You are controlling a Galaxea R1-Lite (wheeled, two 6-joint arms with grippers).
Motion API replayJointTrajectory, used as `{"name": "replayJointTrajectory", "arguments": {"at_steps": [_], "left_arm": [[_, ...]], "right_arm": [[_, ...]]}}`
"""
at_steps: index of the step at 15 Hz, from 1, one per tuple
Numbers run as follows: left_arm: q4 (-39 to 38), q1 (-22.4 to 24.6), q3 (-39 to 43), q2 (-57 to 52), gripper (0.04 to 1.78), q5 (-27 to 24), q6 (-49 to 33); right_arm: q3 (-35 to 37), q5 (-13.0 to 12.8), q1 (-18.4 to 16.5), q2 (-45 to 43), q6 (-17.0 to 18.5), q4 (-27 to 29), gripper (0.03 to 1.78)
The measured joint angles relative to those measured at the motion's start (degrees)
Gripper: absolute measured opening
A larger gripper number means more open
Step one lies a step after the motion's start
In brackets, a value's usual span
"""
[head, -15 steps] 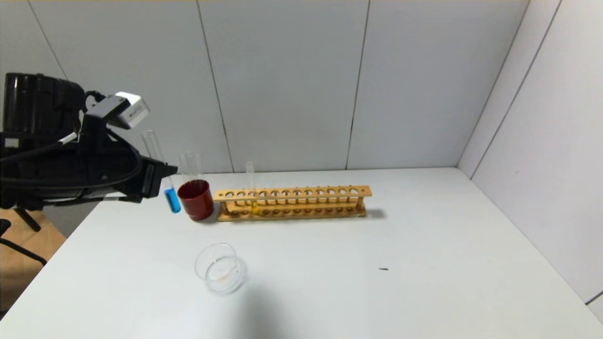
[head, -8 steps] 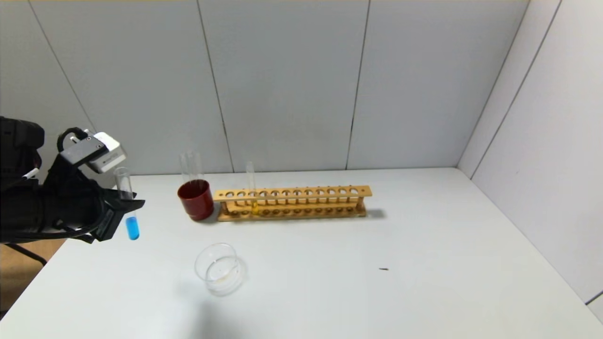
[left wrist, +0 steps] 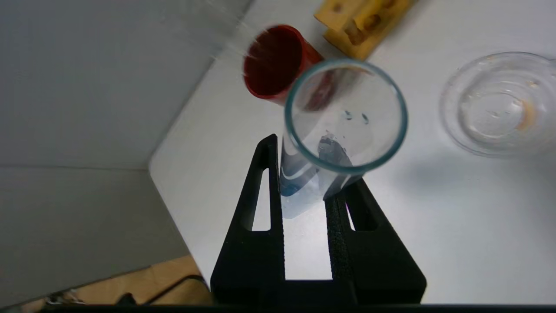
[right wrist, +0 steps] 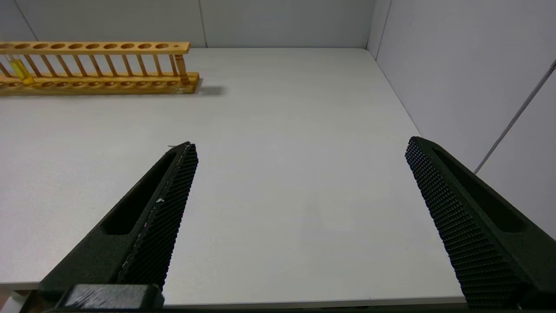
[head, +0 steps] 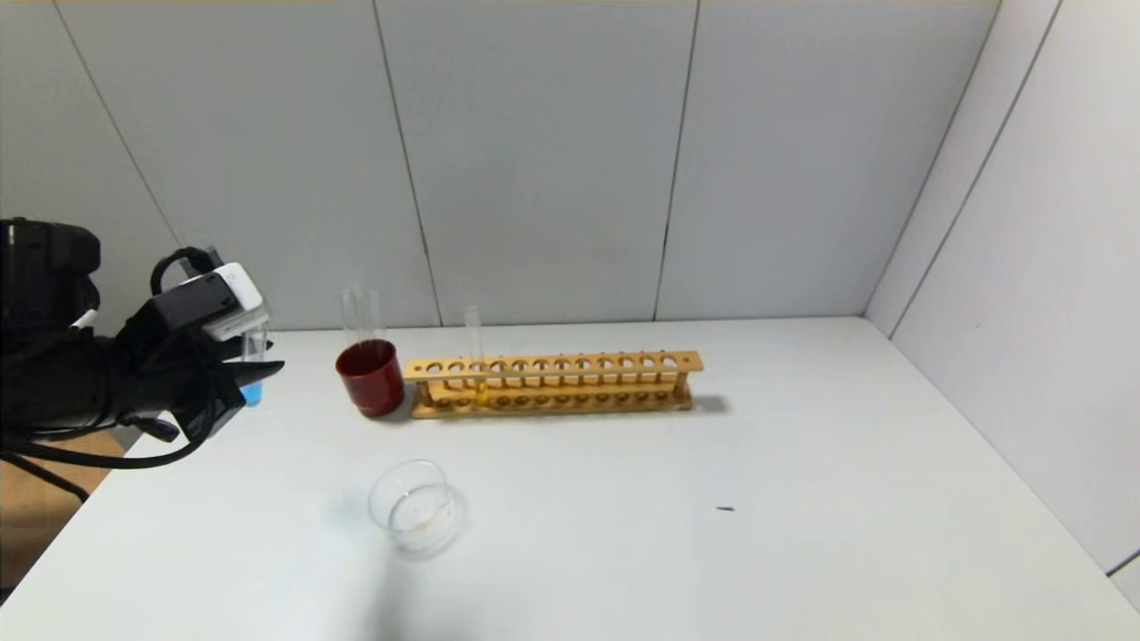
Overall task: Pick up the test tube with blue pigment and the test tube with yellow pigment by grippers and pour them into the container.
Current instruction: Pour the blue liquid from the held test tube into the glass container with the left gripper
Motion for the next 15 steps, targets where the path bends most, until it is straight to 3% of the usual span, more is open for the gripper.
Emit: {"name": "replayJointTrajectory", "arguments": {"at_steps": [4, 7, 15], "left_arm": [[-18.2, -2.0, 1.5, 7.5, 0.32, -3.3, 11.7], [-29.1, -5.8, 6.1, 10.4, 0.32, -4.2, 15.4], [-32.2, -7.6, 15.2, 9.3, 0.32, -4.2, 29.3]], "right_arm": [[0.0, 0.0, 0.0, 0.0, 0.0, 0.0, 1.75], [0.0, 0.0, 0.0, 0.0, 0.0, 0.0, 1.75], [0.0, 0.0, 0.0, 0.0, 0.0, 0.0, 1.75]]}}
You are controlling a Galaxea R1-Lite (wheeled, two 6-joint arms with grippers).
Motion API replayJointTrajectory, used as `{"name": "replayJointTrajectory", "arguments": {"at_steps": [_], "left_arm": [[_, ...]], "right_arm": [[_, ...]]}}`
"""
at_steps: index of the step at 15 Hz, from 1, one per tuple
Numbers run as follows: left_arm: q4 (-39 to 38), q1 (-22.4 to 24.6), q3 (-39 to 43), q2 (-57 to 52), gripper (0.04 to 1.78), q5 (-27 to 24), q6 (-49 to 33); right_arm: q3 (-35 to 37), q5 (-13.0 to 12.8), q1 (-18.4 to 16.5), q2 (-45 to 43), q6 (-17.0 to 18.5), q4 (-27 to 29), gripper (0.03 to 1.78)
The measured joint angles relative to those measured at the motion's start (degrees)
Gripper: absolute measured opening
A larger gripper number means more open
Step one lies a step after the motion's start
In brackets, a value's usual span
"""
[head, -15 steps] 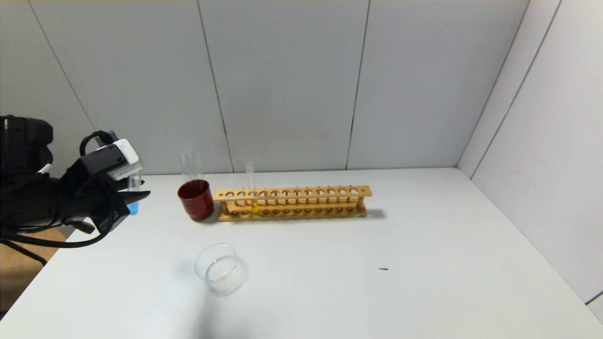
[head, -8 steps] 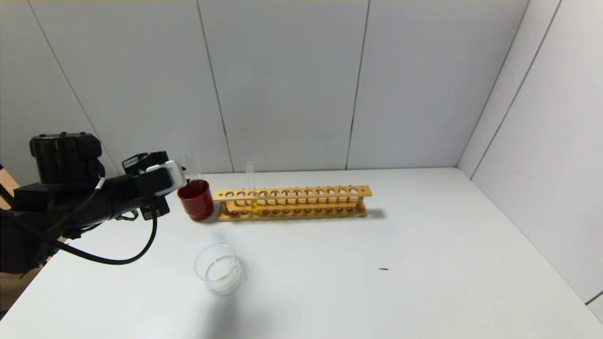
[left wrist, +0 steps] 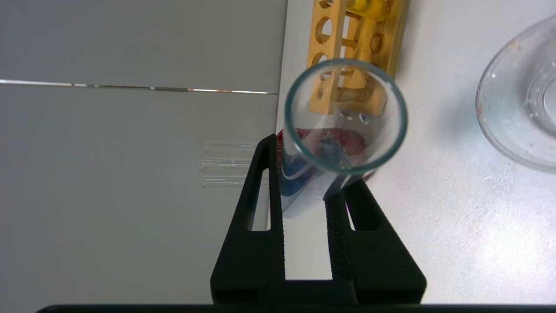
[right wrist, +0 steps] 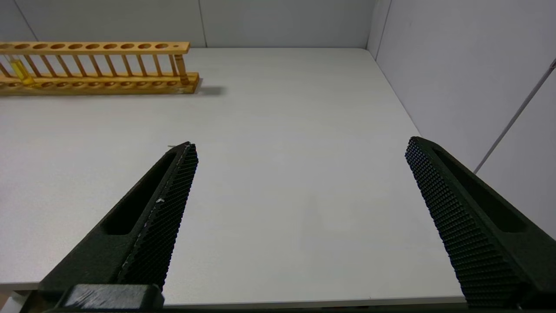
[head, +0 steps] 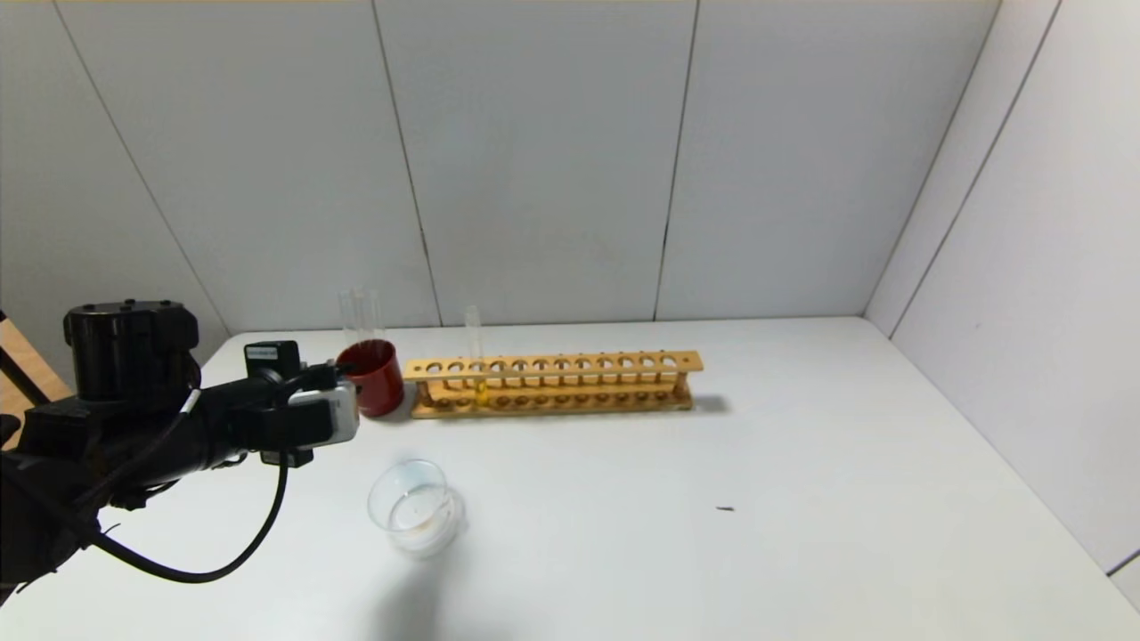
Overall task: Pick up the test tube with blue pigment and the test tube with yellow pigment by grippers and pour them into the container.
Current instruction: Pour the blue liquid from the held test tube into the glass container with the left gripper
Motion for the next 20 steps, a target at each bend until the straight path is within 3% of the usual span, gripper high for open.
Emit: {"name": "replayJointTrajectory", "arguments": {"at_steps": [8, 14, 20], "left_arm": [[-0.2, 0.0, 1.9, 1.2, 0.32, 0.3, 7.7], [-11.4, 0.0, 3.5, 6.0, 0.32, 0.5, 14.2], [-11.5, -0.1, 3.6, 8.7, 0.32, 1.5, 17.6]], "right_arm": [[0.0, 0.0, 0.0, 0.0, 0.0, 0.0, 1.75], [0.0, 0.0, 0.0, 0.0, 0.0, 0.0, 1.75], [0.0, 0.0, 0.0, 0.0, 0.0, 0.0, 1.75]]}}
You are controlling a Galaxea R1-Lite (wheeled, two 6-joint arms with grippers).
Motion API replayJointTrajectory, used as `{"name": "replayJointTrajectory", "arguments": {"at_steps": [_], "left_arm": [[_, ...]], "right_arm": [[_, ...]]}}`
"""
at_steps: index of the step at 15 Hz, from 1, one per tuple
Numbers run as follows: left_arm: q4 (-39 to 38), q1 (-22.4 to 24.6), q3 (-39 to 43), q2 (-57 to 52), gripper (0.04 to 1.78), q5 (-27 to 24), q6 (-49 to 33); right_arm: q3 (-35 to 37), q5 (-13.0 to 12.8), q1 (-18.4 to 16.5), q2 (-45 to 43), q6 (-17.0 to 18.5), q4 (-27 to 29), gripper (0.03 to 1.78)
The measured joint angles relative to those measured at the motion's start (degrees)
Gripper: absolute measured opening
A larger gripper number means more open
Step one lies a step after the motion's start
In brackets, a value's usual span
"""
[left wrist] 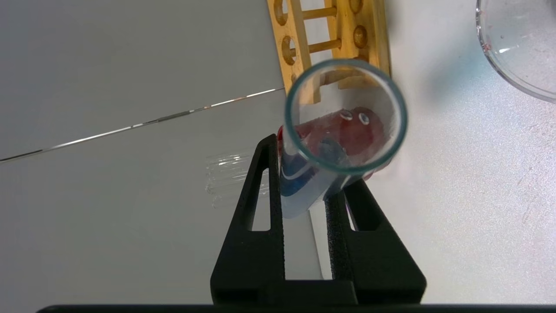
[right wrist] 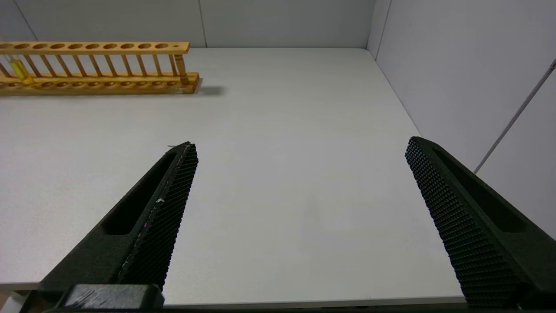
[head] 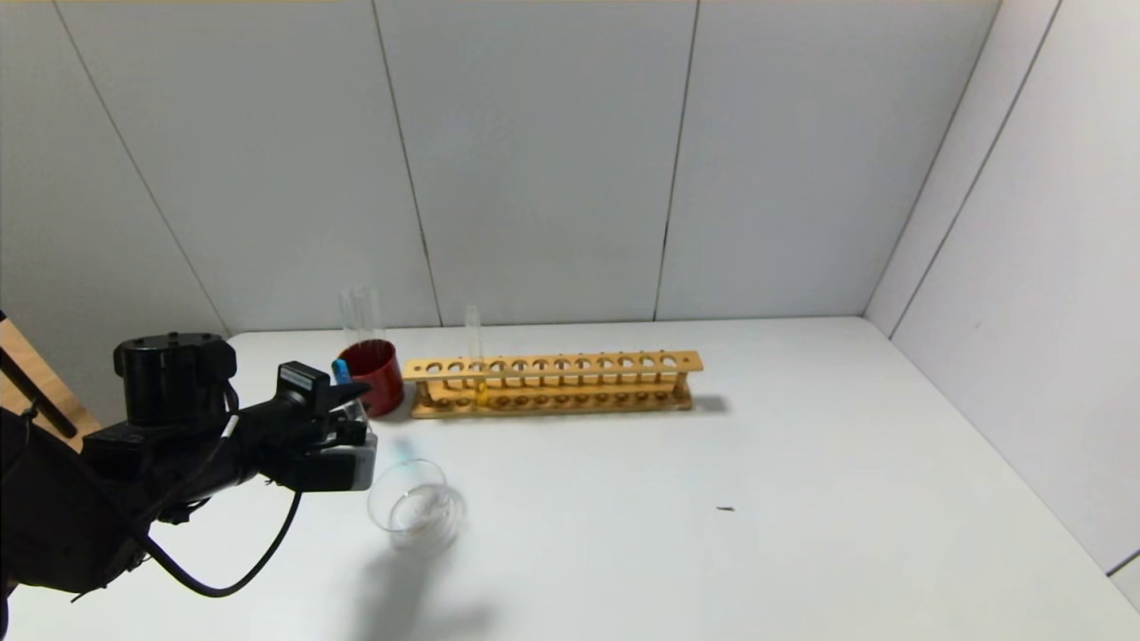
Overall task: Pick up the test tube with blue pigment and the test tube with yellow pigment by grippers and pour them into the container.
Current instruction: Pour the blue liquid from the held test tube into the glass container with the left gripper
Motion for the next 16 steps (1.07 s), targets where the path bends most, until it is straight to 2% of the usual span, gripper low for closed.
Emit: {"name": "replayJointTrajectory", "arguments": {"at_steps": [16], "left_arm": [[-0.1, -0.9, -1.8, 2.6, 0.32, 0.2, 12.6]], "right_arm": [[0.0, 0.0, 0.0, 0.0, 0.0, 0.0, 1.75]]}}
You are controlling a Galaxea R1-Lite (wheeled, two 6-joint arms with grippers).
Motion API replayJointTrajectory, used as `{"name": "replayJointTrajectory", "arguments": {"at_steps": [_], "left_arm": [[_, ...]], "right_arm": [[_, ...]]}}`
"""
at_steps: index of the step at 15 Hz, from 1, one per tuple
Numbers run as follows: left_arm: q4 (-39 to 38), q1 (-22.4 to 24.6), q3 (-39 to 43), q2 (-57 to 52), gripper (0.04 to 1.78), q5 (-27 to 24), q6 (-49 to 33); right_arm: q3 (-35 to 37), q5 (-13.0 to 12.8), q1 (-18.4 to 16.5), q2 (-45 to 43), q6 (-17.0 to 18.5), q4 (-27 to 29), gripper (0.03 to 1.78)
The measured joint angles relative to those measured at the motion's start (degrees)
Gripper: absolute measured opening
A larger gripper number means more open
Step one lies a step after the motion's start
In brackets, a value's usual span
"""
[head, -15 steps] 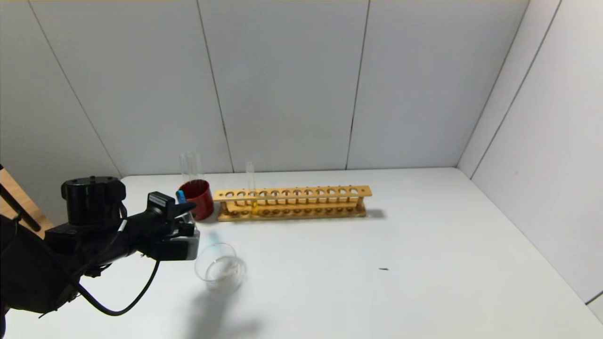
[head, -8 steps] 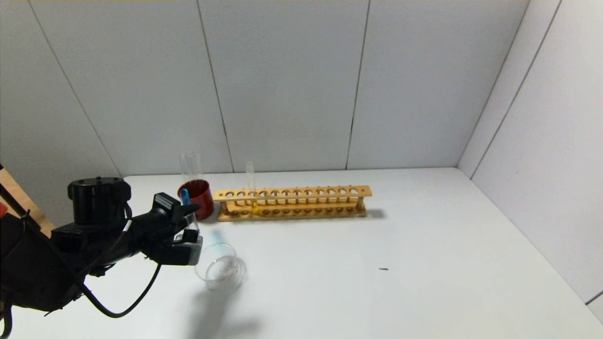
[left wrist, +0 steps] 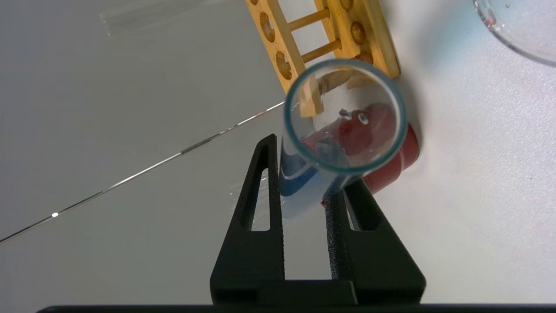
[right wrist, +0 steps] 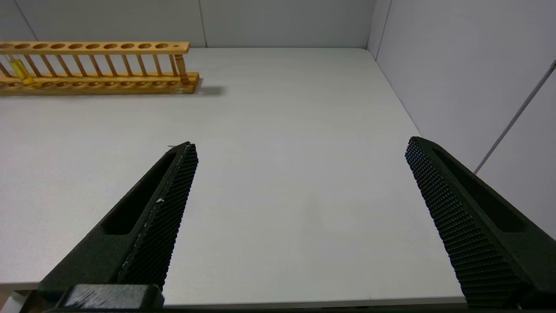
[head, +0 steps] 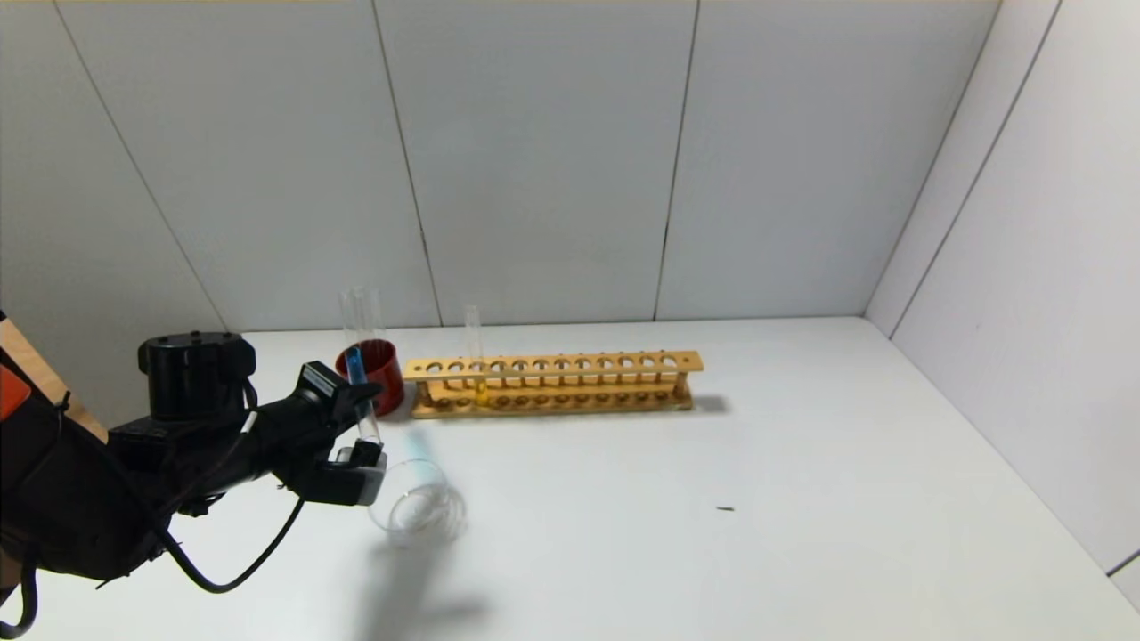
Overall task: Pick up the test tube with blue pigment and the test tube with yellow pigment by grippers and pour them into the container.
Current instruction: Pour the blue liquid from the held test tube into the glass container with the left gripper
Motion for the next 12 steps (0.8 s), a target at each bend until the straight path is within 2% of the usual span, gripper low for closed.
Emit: {"name": "replayJointTrajectory", "arguments": {"at_steps": [8, 12], "left_arm": [[-0.1, -0.1, -0.5, 0.1, 0.32, 2.0, 2.9], [-4.1, -0.9, -0.6, 1.2, 0.32, 6.1, 3.2]], "right_arm": [[0.0, 0.0, 0.0, 0.0, 0.0, 0.0, 1.75], [0.0, 0.0, 0.0, 0.0, 0.0, 0.0, 1.75]]}}
